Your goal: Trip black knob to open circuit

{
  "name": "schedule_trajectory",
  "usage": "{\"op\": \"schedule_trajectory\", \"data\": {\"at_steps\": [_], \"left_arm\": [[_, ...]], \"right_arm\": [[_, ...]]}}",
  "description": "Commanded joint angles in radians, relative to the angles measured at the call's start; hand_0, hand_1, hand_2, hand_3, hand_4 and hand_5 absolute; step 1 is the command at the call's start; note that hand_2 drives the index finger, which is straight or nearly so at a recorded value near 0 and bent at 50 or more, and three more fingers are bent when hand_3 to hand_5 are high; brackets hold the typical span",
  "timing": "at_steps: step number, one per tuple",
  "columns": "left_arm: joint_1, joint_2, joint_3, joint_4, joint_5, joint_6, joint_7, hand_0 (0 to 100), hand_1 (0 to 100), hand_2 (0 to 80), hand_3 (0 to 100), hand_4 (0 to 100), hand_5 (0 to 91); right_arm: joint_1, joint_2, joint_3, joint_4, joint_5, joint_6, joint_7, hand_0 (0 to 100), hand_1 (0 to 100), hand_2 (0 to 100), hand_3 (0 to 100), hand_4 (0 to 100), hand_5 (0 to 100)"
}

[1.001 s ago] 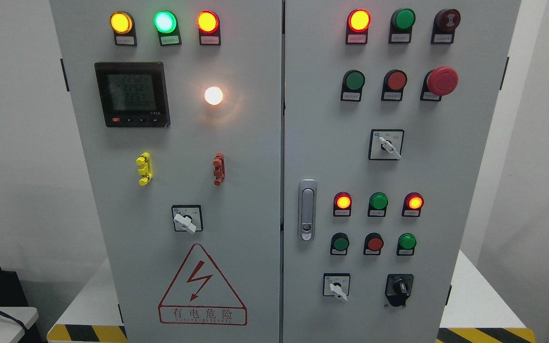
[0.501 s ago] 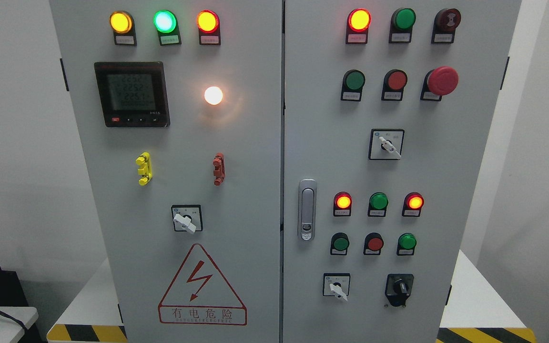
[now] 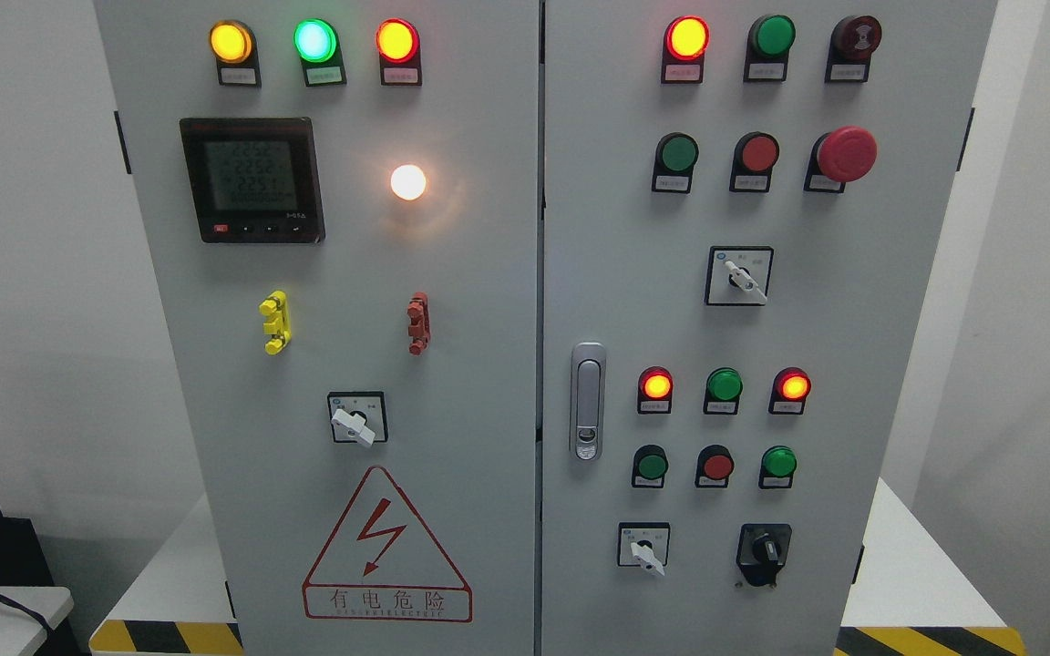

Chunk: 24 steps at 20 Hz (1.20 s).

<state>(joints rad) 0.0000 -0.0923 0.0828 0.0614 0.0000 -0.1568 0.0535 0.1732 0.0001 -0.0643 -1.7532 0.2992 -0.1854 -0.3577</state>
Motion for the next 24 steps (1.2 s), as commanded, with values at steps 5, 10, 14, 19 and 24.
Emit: {"op": "schedule_trajectory", "data": {"at_steps": [5, 10, 14, 19, 24], "left_arm": [[-0.008, 0.000, 0.000, 0.000, -0.034, 0.000, 0.000, 12, 39, 0.0, 0, 0, 0.0], [-0.008, 0.000, 0.000, 0.000, -0.034, 0.000, 0.000, 12, 39, 0.0, 0, 0, 0.0], [-0.008, 0.000, 0.000, 0.000, -0.034, 0.000, 0.000, 12, 39, 0.0, 0, 0, 0.0], [-0.008, 0.000, 0.000, 0.000, -0.032, 0.000, 0.000, 12, 39, 0.0, 0, 0, 0.0], [-0.008, 0.000, 0.000, 0.000, -0.034, 0.000, 0.000, 12, 39, 0.0, 0, 0, 0.0]], "right_arm": [[-0.170, 0.040, 0.050, 0.129, 0.011, 0.083, -0.050, 22, 78, 36, 75, 79, 92], [-0.208, 0.060, 0.077, 0.132, 0.012, 0.113, -0.055, 23, 78, 35, 72, 78, 92], [-0.259, 0.086, 0.089, 0.164, 0.012, 0.144, -0.073, 24, 78, 34, 72, 77, 91], [-0.303, 0.106, 0.090, 0.189, 0.012, 0.146, -0.075, 25, 78, 35, 71, 77, 90], [-0.327, 0.106, 0.090, 0.202, 0.012, 0.161, -0.075, 26, 78, 35, 71, 76, 90]]}}
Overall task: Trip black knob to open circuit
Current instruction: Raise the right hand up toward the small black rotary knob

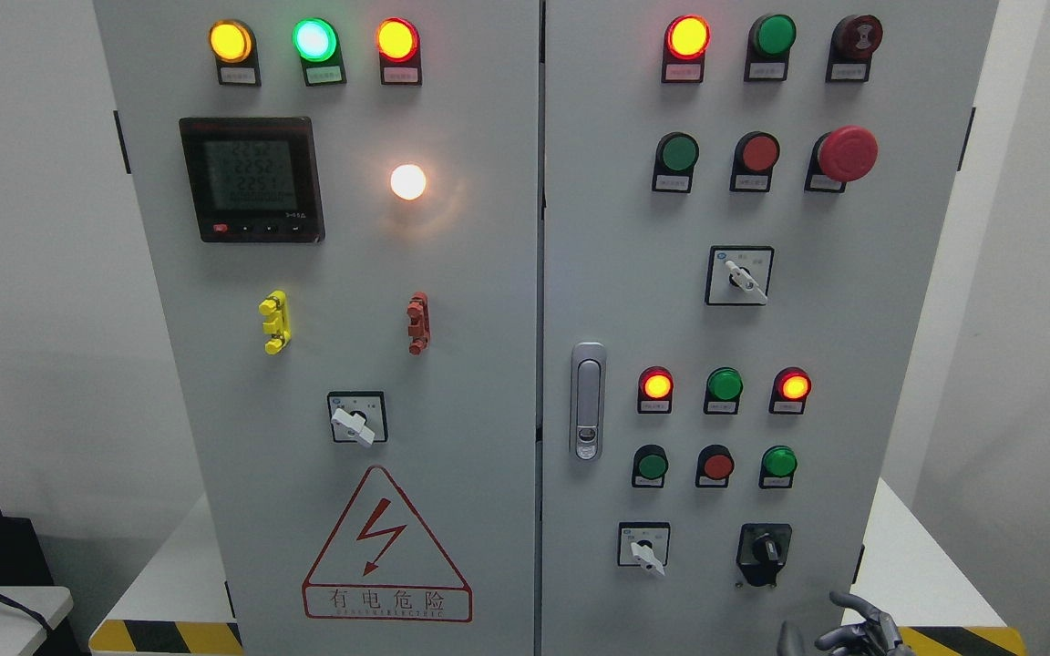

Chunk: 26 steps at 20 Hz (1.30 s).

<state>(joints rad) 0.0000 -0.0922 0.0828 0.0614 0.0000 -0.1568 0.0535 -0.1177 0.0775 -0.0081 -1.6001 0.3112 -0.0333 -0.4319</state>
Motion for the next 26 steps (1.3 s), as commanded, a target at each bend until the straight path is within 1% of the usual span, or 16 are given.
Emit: {"op": "schedule_trajectory", "data": {"at_steps": [1, 5, 8, 10, 13, 26], "left_arm": [[-0.008, -0.001, 0.000, 0.000, -0.032, 0.000, 0.000, 12, 39, 0.0, 0, 0, 0.0], [-0.008, -0.001, 0.000, 0.000, -0.032, 0.000, 0.000, 12, 39, 0.0, 0, 0, 0.0], [-0.008, 0.000, 0.000, 0.000, -0.032, 0.000, 0.000, 12, 39, 0.0, 0, 0, 0.0], [-0.008, 0.000, 0.000, 0.000, -0.034, 0.000, 0.000, 12, 39, 0.0, 0, 0, 0.0], [-0.008, 0.000, 0.000, 0.000, -0.032, 0.000, 0.000, 12, 39, 0.0, 0, 0, 0.0], [-0.008, 0.000, 0.000, 0.000, -0.032, 0.000, 0.000, 12, 39, 0.0, 0, 0, 0.0]], "right_arm": [[-0.037, 0.031, 0.036, 0.051, 0.000, 0.009, -0.001, 26, 78, 35, 71, 76, 90], [-0.046, 0.036, 0.048, 0.054, 0.000, 0.013, -0.002, 28, 78, 36, 71, 76, 90], [-0.062, 0.045, 0.049, 0.054, 0.000, 0.042, -0.004, 29, 78, 37, 71, 76, 89], [-0.072, 0.047, 0.046, 0.058, 0.000, 0.044, -0.005, 29, 78, 37, 71, 76, 89], [-0.072, 0.047, 0.045, 0.066, 0.000, 0.044, -0.021, 29, 78, 37, 71, 76, 89], [-0.083, 0.050, 0.043, 0.086, 0.000, 0.046, -0.022, 30, 77, 39, 71, 76, 89]]}}
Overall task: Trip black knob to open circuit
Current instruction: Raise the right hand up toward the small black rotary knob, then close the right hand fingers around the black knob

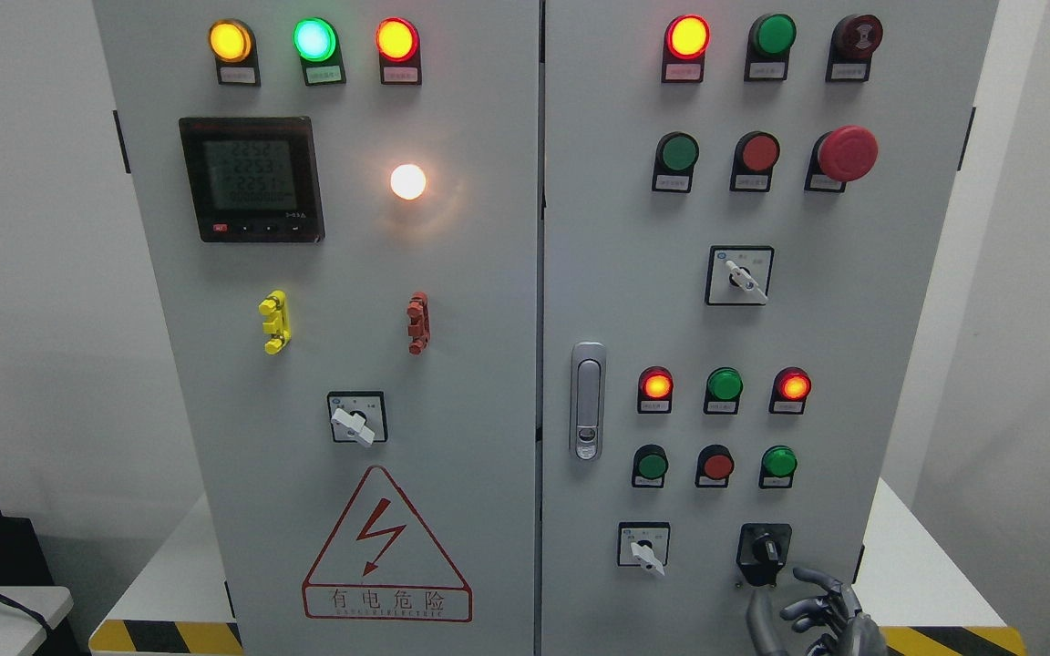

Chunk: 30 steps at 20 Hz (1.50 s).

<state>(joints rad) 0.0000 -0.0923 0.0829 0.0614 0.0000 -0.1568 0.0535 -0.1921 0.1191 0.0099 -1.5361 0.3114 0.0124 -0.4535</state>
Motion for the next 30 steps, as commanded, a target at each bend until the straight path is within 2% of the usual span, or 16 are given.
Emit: {"op": "schedule_trajectory", "data": {"at_steps": [1, 10, 30], "left_arm": [[-0.008, 0.000, 0.000, 0.000, -0.034, 0.000, 0.000, 12, 39, 0.0, 0, 0, 0.0], [-0.008, 0.000, 0.000, 0.000, -0.032, 0.000, 0.000, 12, 39, 0.0, 0, 0, 0.0], [-0.008, 0.000, 0.000, 0.000, -0.034, 0.000, 0.000, 12, 39, 0.0, 0, 0, 0.0]], "right_arm": [[-0.013, 0.008, 0.024, 0.024, 0.000, 0.001, -0.001, 30, 77, 39, 71, 76, 89], [-0.021, 0.008, 0.027, 0.025, 0.000, 0.014, -0.013, 33, 78, 39, 71, 76, 89], [-0.041, 0.008, 0.028, 0.039, 0.000, 0.015, -0.025, 32, 81, 42, 72, 76, 91]]}}
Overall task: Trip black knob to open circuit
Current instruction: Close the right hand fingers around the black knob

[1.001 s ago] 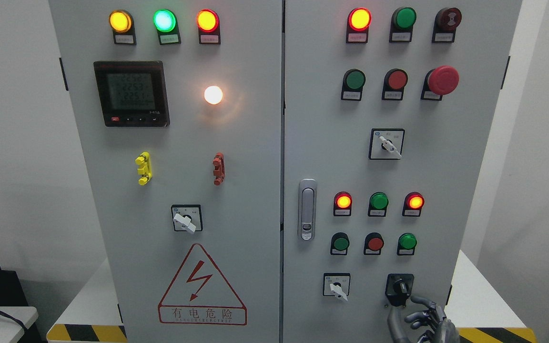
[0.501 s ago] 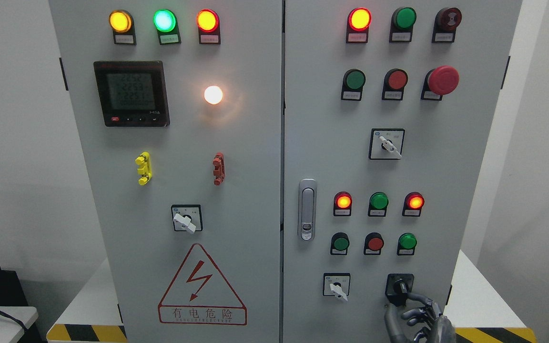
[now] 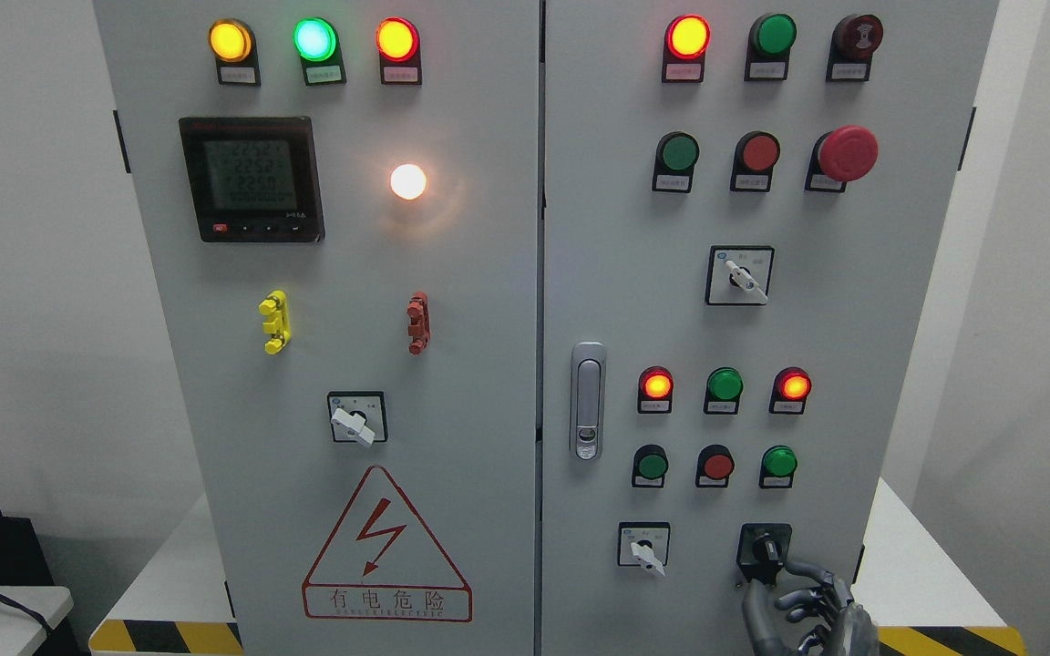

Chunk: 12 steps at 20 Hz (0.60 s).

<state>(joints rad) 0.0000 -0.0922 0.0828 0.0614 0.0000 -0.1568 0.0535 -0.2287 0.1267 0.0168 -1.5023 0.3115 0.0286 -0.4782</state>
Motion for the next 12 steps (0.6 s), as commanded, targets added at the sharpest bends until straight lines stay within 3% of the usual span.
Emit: {"op": "schedule_trajectory", "data": {"at_steps": [1, 12], "left_arm": [[-0.008, 0.000, 0.000, 0.000, -0.032, 0.000, 0.000, 12, 39, 0.0, 0, 0, 0.0], [-0.008, 0.000, 0.000, 0.000, -0.032, 0.000, 0.000, 12, 39, 0.0, 0, 0, 0.0]], "right_arm": [[-0.004, 0.001, 0.023, 0.005, 0.000, 0.001, 0.000, 32, 81, 42, 72, 76, 91], [-0.009, 0.001, 0.020, 0.007, 0.000, 0.004, -0.002, 37, 80, 43, 72, 77, 91]]}}
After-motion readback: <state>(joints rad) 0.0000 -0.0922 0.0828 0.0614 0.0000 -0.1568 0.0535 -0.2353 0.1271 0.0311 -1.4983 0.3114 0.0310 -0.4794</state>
